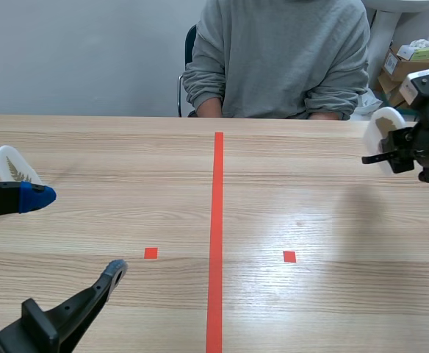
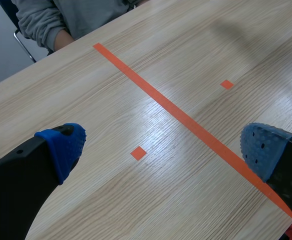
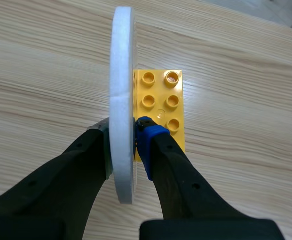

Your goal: Do the leaf sorting experiment

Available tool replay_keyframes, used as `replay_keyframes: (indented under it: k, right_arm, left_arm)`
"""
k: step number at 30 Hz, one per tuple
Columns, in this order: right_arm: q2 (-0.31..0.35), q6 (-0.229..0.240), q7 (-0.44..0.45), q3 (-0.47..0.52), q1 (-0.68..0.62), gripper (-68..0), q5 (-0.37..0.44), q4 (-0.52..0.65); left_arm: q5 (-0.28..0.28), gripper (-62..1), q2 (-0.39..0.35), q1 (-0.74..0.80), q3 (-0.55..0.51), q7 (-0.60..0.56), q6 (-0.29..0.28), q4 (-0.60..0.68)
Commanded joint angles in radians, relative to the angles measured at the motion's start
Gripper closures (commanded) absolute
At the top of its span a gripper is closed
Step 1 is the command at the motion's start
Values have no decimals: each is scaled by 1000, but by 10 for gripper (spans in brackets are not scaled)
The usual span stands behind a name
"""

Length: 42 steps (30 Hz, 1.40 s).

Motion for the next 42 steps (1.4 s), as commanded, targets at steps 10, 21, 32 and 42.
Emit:
replay_keyframes:
  k: [10,21,32,42]
  right_arm:
    - [-7,-100,124,9,15,-68,-6,-101]
    - [-7,-115,163,9,-15,-84,-4,-179]
    - [-6,-141,186,9,-71,-84,-6,-179]
    - [-1,-148,186,9,-87,-233,-15,-179]
  left_arm:
    - [-6,-623,3,-6,-3,-14,2,4]
    - [-6,-623,3,-6,-3,-14,2,4]
    - [-6,-623,3,-5,-3,-14,2,4]
    - [-6,-623,3,-5,-3,-14,2,4]
